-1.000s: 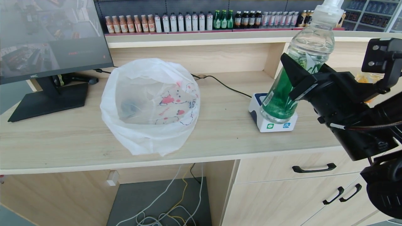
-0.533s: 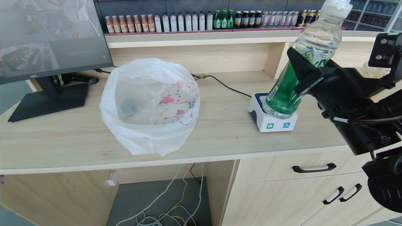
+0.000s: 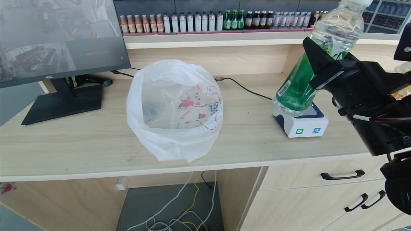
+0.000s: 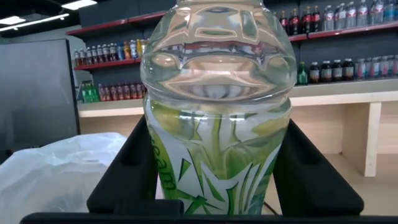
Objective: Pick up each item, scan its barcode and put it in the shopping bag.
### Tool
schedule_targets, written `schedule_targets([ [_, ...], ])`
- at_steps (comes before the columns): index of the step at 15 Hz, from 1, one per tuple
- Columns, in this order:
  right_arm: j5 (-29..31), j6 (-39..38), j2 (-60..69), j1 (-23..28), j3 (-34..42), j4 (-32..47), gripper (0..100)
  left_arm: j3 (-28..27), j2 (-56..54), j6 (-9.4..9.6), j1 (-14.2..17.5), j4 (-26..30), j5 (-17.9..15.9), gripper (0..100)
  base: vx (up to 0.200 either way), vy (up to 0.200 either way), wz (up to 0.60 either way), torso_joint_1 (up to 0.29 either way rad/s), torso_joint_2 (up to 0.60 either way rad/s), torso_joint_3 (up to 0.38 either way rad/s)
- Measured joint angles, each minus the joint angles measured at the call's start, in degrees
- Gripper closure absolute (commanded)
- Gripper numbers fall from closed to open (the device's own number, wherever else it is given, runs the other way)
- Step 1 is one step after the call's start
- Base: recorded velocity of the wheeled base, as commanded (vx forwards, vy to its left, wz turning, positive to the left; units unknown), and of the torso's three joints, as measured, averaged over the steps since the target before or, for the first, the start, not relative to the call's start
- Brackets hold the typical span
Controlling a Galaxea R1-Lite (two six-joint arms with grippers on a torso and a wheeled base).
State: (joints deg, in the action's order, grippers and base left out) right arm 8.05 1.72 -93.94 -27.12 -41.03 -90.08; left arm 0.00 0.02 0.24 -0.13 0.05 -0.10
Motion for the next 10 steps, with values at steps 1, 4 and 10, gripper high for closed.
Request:
schedule_targets([
  [1, 0.1, 0.0, 0.1, 0.0, -0.1, 0.0, 100, 0.0, 0.0, 0.02, 0.0, 0.0, 0.0, 0, 0.0, 0.2, 0.0, 0.002, 0.0, 0.012],
  [4, 0.0, 0.1, 0.5, -0.1, -0.1, 0.2, 100, 0.0, 0.0, -0.02, 0.1, 0.0, 0.0, 0, 0.0, 0.2, 0.0, 0.004, 0.0, 0.001],
  [10, -1.5, 1.0, 1.2, -0.5, -1.0, 0.2, 100, 0.0, 0.0, 0.07, 0.0, 0.0, 0.0, 0, 0.0, 0.133, 0.0, 0.002, 0.0, 0.004],
])
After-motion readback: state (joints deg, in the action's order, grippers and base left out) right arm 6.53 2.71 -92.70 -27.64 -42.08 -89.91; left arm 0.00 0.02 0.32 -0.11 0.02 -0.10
